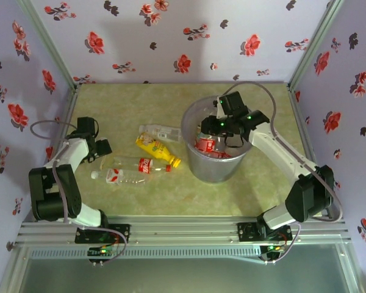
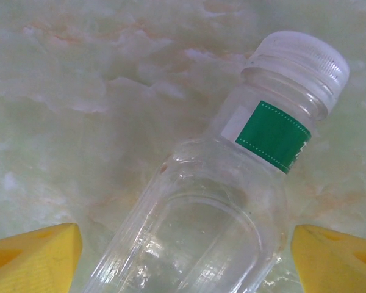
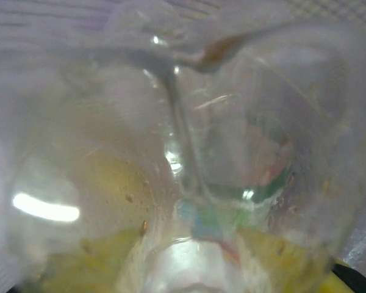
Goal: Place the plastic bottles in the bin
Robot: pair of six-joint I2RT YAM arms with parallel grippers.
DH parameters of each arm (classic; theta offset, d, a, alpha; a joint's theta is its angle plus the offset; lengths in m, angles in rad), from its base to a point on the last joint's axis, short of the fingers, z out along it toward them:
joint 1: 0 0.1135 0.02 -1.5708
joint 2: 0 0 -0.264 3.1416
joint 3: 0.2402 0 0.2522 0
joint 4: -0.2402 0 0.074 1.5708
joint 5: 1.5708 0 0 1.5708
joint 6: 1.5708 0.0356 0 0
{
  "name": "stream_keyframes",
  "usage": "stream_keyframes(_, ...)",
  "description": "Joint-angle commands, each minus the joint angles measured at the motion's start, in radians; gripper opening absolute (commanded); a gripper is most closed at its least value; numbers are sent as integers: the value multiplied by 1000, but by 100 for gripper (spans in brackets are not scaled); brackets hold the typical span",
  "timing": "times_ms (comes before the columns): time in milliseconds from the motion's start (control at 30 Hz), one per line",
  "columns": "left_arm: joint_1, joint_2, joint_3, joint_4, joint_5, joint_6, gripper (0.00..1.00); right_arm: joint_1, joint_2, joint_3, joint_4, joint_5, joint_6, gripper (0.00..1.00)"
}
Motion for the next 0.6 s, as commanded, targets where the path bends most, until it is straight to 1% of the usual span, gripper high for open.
stream_keyframes(0,7,18,-4,9,-21,20,88,2,19,-23,-30,-18,30,32)
stream_keyframes(100,7,27,-2,9,-21,21,87,2,23,-32,-29,-15,26,46)
stream_keyframes(200,7,33,2,7,-21,24,87,2,17,-6,-48,1,7,58)
stream_keyframes(267,7,37,6,6,-16,24,86,2,10,21,-63,7,-9,64)
stream_keyframes(300,7,40,6,5,-16,26,85,2,3,40,-77,12,-22,69)
stream_keyframes(467,7,56,14,3,-5,26,82,1,-39,127,-147,50,-78,82)
stream_keyframes(567,6,69,19,3,-4,29,81,1,-78,162,-178,73,-102,85)
